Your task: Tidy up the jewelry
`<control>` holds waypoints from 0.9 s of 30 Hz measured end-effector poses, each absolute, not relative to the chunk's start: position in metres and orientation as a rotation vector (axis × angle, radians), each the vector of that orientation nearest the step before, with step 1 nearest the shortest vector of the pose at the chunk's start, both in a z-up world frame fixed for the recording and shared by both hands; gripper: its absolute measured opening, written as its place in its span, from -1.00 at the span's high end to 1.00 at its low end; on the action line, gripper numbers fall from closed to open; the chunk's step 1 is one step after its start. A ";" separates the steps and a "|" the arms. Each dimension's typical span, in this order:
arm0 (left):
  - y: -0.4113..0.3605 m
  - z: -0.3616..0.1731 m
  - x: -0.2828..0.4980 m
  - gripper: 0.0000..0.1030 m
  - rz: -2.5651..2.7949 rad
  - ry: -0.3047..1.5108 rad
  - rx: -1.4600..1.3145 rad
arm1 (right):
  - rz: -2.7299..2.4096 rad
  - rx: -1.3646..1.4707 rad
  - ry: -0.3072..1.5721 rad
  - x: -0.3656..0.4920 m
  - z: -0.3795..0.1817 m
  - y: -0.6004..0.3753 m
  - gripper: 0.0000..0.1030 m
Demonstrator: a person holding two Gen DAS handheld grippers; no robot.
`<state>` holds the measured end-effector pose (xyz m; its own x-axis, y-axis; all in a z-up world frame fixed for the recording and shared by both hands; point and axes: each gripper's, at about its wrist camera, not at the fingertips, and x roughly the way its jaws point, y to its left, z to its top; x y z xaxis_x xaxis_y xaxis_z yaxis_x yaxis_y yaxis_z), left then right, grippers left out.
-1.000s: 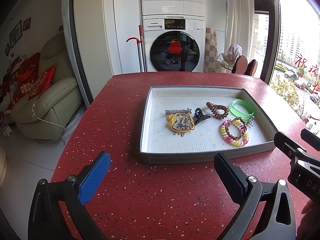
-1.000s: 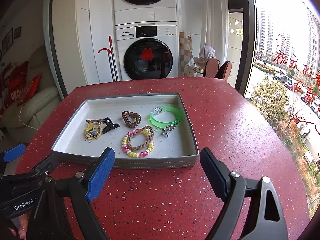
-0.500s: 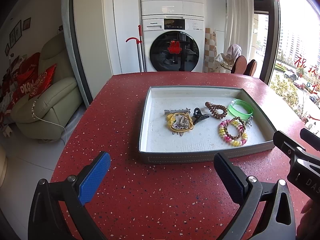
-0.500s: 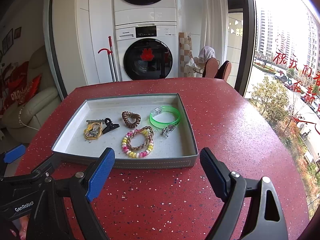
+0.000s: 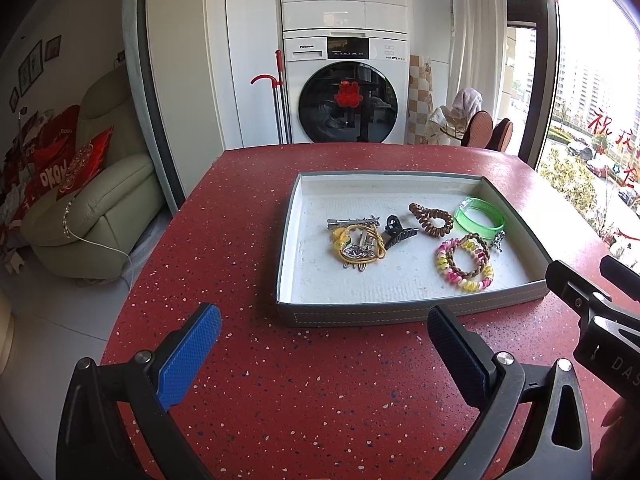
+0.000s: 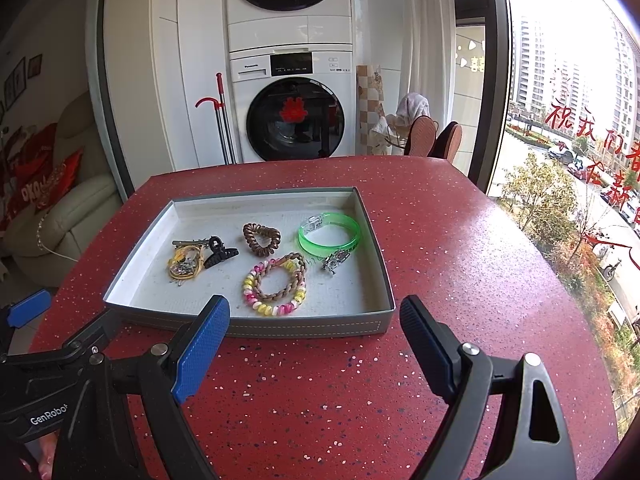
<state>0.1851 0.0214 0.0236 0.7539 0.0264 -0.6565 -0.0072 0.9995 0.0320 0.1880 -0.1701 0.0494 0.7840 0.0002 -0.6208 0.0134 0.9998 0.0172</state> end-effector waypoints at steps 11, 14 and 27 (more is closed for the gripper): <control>0.020 0.023 0.185 -1.00 0.019 0.719 0.030 | -0.008 0.021 0.669 0.188 0.049 -0.170 -0.73; 0.020 0.023 0.185 -1.00 0.019 0.719 0.030 | -0.008 0.022 0.670 0.189 0.049 -0.170 -0.73; 0.019 0.023 0.185 -1.00 0.021 0.717 0.033 | -0.009 0.022 0.669 0.187 0.050 -0.171 -0.73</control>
<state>0.1850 0.0188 0.0227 0.7536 0.0307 -0.6567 -0.0077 0.9993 0.0379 0.1873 -0.1706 0.0497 0.7844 -0.0011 -0.6203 0.0150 0.9997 0.0171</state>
